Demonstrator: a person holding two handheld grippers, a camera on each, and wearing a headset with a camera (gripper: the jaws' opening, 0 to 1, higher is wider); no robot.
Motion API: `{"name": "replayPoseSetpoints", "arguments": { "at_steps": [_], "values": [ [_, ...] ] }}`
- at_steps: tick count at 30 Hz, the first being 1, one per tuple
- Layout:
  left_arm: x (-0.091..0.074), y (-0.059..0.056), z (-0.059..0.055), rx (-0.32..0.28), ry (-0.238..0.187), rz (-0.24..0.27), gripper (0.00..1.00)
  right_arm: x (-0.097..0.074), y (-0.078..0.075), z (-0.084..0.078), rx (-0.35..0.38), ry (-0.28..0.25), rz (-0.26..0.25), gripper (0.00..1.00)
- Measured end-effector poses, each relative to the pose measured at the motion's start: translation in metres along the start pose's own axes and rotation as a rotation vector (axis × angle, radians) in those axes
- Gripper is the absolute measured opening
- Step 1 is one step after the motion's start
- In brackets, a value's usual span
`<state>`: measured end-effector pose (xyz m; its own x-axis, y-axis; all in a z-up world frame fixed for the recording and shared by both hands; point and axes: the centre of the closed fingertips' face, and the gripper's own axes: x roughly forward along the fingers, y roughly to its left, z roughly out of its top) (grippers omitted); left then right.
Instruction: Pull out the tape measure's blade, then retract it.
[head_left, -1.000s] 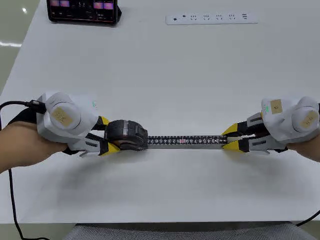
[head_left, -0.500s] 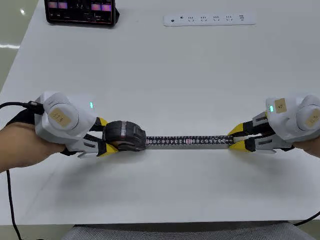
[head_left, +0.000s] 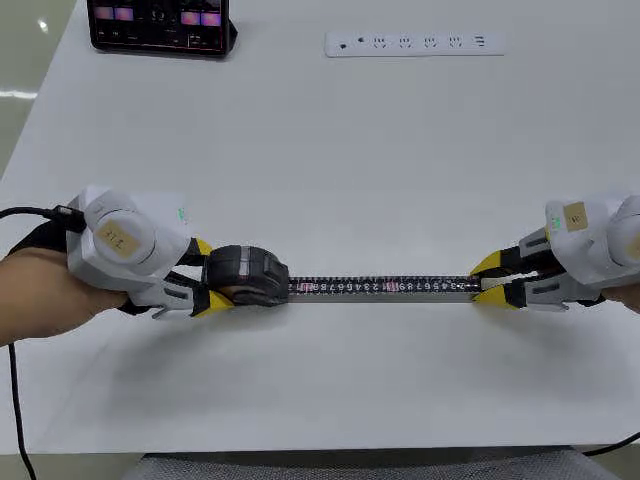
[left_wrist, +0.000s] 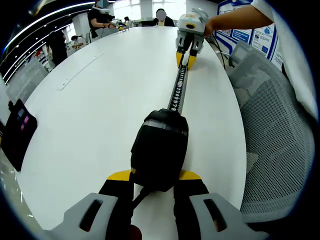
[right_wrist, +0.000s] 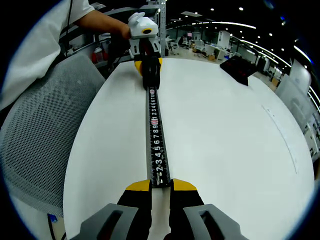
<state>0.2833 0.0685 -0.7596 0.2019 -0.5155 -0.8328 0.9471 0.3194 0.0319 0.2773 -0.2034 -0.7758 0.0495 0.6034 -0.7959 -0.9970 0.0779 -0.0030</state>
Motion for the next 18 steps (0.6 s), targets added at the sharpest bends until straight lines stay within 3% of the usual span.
{"name": "replayPoseSetpoints", "arguments": {
  "at_steps": [9,18],
  "values": [
    [0.000,0.000,0.000,-0.001,0.001,0.002,0.25,-0.010,0.001,-0.014,0.006,0.027,-0.004,0.08],
    [0.000,0.000,0.001,-0.002,0.003,0.005,0.25,-0.010,0.000,-0.015,0.016,0.039,-0.012,0.09]
  ]
}}
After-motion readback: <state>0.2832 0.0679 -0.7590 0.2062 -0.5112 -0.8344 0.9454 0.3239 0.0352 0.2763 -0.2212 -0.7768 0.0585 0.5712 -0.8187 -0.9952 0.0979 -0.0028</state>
